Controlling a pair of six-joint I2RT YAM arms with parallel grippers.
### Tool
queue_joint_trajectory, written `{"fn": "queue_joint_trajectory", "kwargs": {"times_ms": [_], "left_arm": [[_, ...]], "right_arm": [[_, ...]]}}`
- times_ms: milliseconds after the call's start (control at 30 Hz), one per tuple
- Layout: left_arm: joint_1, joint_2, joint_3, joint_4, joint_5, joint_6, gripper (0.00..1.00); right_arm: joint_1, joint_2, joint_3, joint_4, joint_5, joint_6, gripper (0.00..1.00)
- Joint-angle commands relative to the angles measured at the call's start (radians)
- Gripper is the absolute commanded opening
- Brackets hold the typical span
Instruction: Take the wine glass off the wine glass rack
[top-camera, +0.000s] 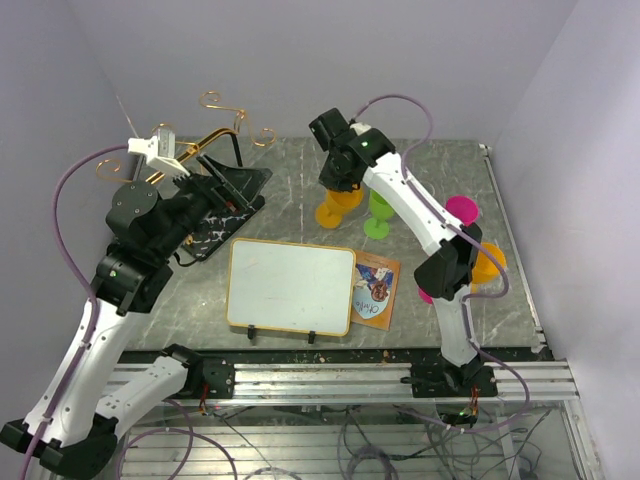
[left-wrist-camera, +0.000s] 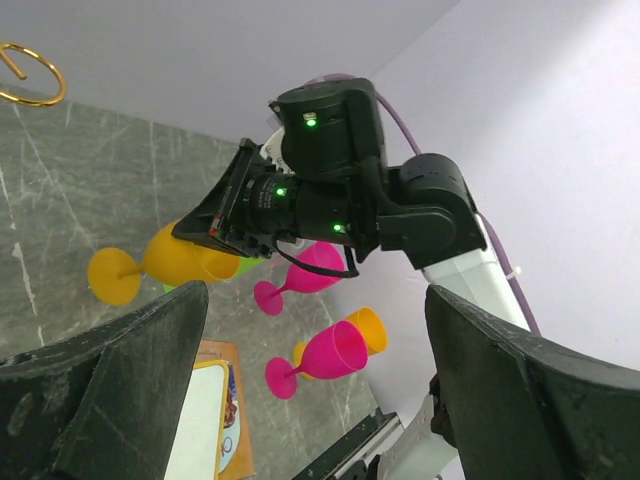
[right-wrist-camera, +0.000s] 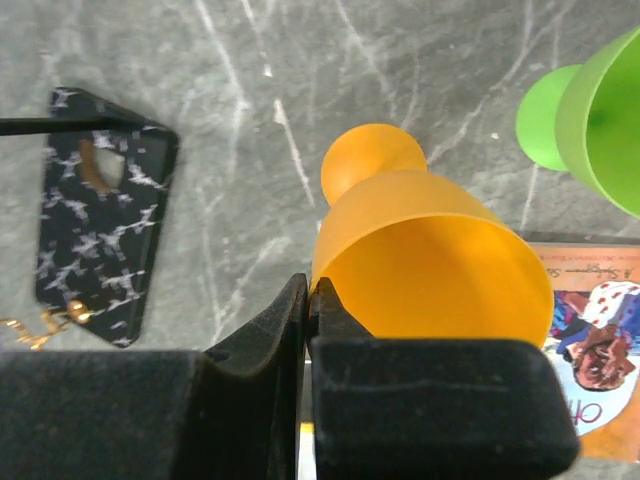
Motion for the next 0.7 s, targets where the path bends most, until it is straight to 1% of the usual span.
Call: {"fn": "queue_joint_trajectory", "kwargs": {"times_ms": [0,200,667], "left_arm": [[0.003,-0.019,0.04,-0.03,-0.042,0.044,1.0],[0.003,-0.027,0.049,-0.052,-0.056,0.06,1.0],[0.003,-0.028,0.057,-0.063,-0.054,0.064,1.0]], "right_arm": [[-0.004,0.055,0.054,-0.124,0.063,-0.006,0.0],[-0.004,0.114,0.089,-0.19,0.069,0.021,0.0],[-0.005,0.155,0.069,-0.192,0.051,0.026,0.0]]}}
